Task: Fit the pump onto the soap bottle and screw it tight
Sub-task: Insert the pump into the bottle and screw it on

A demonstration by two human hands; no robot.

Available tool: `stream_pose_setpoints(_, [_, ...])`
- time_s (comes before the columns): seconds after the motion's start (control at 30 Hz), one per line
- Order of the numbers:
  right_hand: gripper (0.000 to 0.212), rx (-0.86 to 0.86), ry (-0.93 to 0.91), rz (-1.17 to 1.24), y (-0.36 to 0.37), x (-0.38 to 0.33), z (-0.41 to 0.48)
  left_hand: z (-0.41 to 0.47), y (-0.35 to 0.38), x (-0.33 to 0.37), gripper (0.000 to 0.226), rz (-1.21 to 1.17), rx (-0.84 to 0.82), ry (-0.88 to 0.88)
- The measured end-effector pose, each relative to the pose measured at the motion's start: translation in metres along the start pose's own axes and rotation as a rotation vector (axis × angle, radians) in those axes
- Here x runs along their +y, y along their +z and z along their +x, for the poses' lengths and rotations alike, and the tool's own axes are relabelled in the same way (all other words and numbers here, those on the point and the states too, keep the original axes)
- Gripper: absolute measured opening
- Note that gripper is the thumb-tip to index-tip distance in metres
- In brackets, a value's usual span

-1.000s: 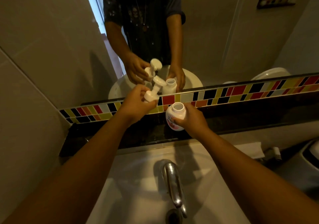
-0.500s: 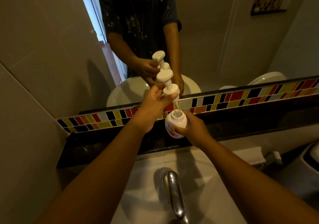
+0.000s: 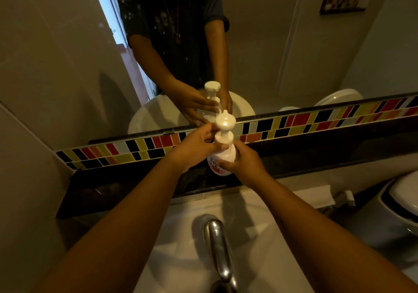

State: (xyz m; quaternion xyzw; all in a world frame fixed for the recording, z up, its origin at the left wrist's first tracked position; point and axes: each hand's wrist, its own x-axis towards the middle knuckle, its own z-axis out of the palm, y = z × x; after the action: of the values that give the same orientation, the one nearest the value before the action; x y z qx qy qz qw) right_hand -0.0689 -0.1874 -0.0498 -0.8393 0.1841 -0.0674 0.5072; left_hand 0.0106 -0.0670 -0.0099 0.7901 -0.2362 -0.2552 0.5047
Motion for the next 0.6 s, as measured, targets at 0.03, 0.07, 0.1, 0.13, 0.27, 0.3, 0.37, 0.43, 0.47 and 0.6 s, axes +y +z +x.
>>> stream_pose_setpoints(0.03, [0.060,0.000,0.001,0.006,0.000,0.000,0.000,0.000,0.001,-0.003,0.063,0.031,-0.009,0.002])
stream_pose_setpoints(0.07, [0.060,0.000,0.000,0.011,0.000,0.000,-0.001,0.000,0.001,-0.006,0.063,0.055,-0.009,0.000])
stream_pose_setpoints(0.1, [0.060,0.000,-0.001,0.014,0.000,0.000,-0.001,0.000,0.001,-0.008,0.063,0.071,-0.006,-0.006])
stream_pose_setpoints(0.13, [0.060,0.000,-0.002,0.012,0.000,0.000,-0.001,0.001,0.000,-0.010,0.063,0.081,-0.003,-0.013])
stream_pose_setpoints(0.27, [0.059,-0.010,-0.007,-0.003,-0.002,0.000,-0.001,0.001,-0.001,-0.009,0.058,0.130,-0.017,0.023])
stream_pose_setpoints(0.3, [0.059,-0.010,-0.002,0.001,-0.002,0.000,-0.001,0.001,-0.003,-0.007,0.056,0.127,-0.004,0.017])
stream_pose_setpoints(0.37, [0.058,-0.011,0.006,0.007,-0.002,0.000,-0.001,0.002,-0.006,-0.008,0.055,0.088,0.012,-0.013])
stream_pose_setpoints(0.43, [0.058,-0.014,0.006,0.000,-0.002,0.000,-0.001,0.002,-0.008,-0.009,0.059,0.040,0.011,-0.020])
stream_pose_setpoints(0.47, [0.059,-0.015,0.008,0.000,-0.001,0.000,0.000,0.002,-0.007,-0.010,0.062,0.030,0.013,-0.012])
stream_pose_setpoints(0.6, [0.060,-0.035,0.017,0.006,-0.001,0.002,0.002,0.004,0.010,-0.010,0.073,0.063,0.058,0.018])
